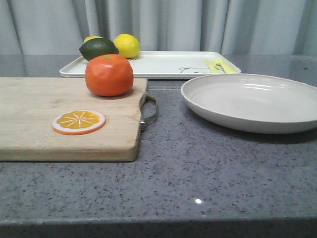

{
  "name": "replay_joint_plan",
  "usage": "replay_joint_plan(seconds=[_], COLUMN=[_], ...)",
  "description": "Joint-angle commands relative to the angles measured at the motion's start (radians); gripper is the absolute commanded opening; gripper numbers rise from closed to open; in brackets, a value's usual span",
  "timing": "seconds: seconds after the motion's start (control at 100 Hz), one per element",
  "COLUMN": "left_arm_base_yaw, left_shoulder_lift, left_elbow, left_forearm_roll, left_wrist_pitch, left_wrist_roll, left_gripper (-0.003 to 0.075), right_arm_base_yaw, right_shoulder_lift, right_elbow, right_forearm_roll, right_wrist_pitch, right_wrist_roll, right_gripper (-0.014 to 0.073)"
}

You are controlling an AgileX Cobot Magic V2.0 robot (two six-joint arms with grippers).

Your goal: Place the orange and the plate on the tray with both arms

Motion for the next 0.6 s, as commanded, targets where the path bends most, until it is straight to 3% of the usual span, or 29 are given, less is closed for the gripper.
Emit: replay_joint_plan(seconds=[0.0, 0.59], left_arm_base_yaw=[0.001, 0.001], left_shoulder_lift=[-0.031, -0.031], left_elbow=[0.022, 0.022], left_forearm_roll=[-0.008, -0.006], left_wrist_pitch=[-0.075, -0.105], left_wrist_roll=[-0.002, -0.002], left_gripper=[-0.0019, -0.0019], right_arm_base_yaw=[-0.005, -0.005], right_shoulder_lift=[-0.021, -0.021], right_elbow=[0.0, 0.0], right_forearm_roll=[-0.012, -0.012], right_wrist_pitch=[-0.078, -0.084], right_wrist_roll=[0.0, 0.0], right_gripper=[-0.0067, -0.0067])
